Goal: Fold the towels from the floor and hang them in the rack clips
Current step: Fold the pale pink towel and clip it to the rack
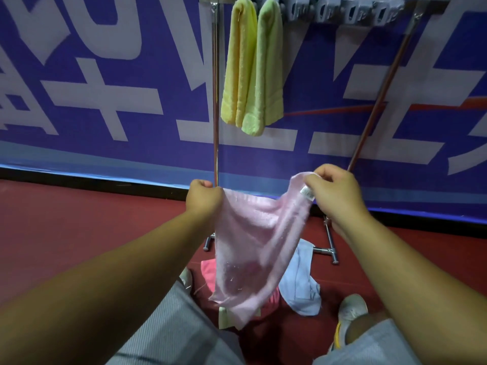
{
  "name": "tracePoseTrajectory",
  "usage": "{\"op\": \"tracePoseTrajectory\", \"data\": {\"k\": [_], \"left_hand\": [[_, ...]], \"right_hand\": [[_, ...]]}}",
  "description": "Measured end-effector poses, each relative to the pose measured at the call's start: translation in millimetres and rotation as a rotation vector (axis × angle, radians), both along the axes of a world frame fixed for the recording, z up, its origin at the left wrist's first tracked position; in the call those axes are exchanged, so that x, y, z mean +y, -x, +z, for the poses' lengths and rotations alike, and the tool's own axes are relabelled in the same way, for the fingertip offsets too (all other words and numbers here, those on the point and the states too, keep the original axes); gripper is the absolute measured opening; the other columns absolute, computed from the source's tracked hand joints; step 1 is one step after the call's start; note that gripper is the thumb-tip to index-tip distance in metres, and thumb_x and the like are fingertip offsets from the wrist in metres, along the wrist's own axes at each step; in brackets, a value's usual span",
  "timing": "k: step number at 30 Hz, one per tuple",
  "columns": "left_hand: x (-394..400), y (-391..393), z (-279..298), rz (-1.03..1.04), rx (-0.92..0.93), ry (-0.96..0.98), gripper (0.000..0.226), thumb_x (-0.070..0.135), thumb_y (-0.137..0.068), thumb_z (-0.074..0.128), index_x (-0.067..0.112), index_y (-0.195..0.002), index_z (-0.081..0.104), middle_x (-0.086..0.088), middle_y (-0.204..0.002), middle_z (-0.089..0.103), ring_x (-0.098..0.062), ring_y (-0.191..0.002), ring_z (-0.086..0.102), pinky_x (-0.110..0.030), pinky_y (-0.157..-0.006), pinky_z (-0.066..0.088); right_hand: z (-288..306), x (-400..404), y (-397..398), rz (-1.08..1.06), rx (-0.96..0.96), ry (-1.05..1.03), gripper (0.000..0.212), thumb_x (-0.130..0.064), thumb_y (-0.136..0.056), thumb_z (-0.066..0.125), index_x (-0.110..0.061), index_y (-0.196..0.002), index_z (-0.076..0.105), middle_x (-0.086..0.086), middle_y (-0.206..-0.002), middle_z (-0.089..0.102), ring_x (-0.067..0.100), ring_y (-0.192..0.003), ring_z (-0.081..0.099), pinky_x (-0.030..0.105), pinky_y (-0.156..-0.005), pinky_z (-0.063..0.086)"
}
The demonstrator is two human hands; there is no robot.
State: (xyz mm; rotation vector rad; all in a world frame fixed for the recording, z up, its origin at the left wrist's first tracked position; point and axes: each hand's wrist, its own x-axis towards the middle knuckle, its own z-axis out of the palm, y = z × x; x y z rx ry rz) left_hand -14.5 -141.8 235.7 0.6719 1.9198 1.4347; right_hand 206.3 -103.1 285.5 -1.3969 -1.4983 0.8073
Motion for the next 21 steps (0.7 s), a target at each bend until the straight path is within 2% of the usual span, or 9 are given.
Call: {"op": "tracePoseTrajectory", "data": {"k": [3, 7, 10, 12, 15, 16, 18, 21], "left_hand": [[0, -9, 6, -0.037, -0.012, -0.051, 0.017, 0.008, -0.08, 0.05, 0.024, -0.082, 0.047, -0.003, -0.073, 0.046, -0.019, -0.055, 0.039, -0.024, -0.048, 0.035], [-1, -23, 18, -0.161, 0.06, -0.205, 0.005, 0.015, -0.087, 0.06, 0.019, -0.084, 0.06, -0.005, -0.07, 0.057, -0.019, -0.053, 0.048, -0.027, -0.051, 0.043], [-8, -31, 31, -0.336, 0.14, -0.294, 0.01, 0.011, -0.091, 0.063, 0.015, -0.085, 0.07, -0.006, -0.077, 0.067, -0.014, -0.059, 0.058, -0.027, -0.05, 0.05], [-13, -38, 39, -0.432, 0.131, -0.321, 0.014, 0.013, -0.095, 0.061, 0.01, -0.091, 0.074, -0.011, -0.085, 0.073, -0.017, -0.07, 0.068, -0.033, -0.06, 0.059], [-20, -43, 44, -0.574, 0.078, -0.372, 0.035, 0.035, -0.098, 0.054, 0.006, -0.094, 0.074, -0.019, -0.09, 0.074, -0.033, -0.087, 0.073, -0.049, -0.078, 0.06], [-21, -43, 43, -0.605, 0.099, -0.385, 0.039, 0.042, -0.095, 0.056, 0.008, -0.095, 0.074, -0.019, -0.09, 0.074, -0.036, -0.091, 0.072, -0.054, -0.082, 0.058], [-25, -44, 43, -0.635, 0.207, -0.4, 0.037, 0.049, -0.088, 0.063, 0.015, -0.096, 0.076, -0.011, -0.09, 0.076, -0.034, -0.092, 0.071, -0.057, -0.081, 0.056], [-25, -46, 45, -0.641, 0.356, -0.424, 0.028, 0.042, -0.088, 0.068, 0.017, -0.097, 0.076, -0.003, -0.086, 0.076, -0.025, -0.085, 0.073, -0.051, -0.074, 0.058]], "right_hand": [[-1, -8, 5, 0.121, 0.02, -0.045, 0.018, -0.015, -0.078, 0.058, -0.012, -0.064, 0.047, -0.008, -0.055, 0.043, 0.01, -0.055, 0.038, 0.028, -0.055, 0.033], [4, -17, 12, 0.238, 0.044, -0.08, 0.014, -0.016, -0.08, 0.061, -0.008, -0.073, 0.052, -0.005, -0.063, 0.05, 0.007, -0.059, 0.045, 0.021, -0.055, 0.04], [6, -19, 15, 0.3, 0.039, -0.105, 0.015, -0.022, -0.083, 0.065, -0.012, -0.075, 0.057, -0.001, -0.068, 0.056, 0.009, -0.065, 0.05, 0.028, -0.061, 0.043], [6, -20, 17, 0.314, 0.047, -0.115, 0.014, -0.022, -0.086, 0.066, -0.014, -0.076, 0.061, 0.006, -0.071, 0.061, 0.01, -0.067, 0.053, 0.03, -0.062, 0.045], [6, -22, 21, 0.317, 0.089, -0.1, 0.014, -0.021, -0.086, 0.067, -0.012, -0.077, 0.063, 0.011, -0.076, 0.063, 0.01, -0.069, 0.055, 0.031, -0.064, 0.047], [6, -23, 22, 0.321, 0.093, -0.095, 0.013, -0.021, -0.086, 0.067, -0.012, -0.078, 0.064, 0.009, -0.075, 0.063, 0.009, -0.069, 0.055, 0.028, -0.064, 0.047], [7, -23, 25, 0.333, 0.102, -0.076, 0.012, -0.021, -0.085, 0.068, -0.011, -0.079, 0.065, 0.009, -0.077, 0.066, 0.007, -0.07, 0.056, 0.024, -0.064, 0.046], [9, -23, 24, 0.348, 0.113, -0.056, 0.012, -0.023, -0.082, 0.07, -0.012, -0.078, 0.066, 0.015, -0.083, 0.067, 0.011, -0.073, 0.059, 0.029, -0.065, 0.048]]}}
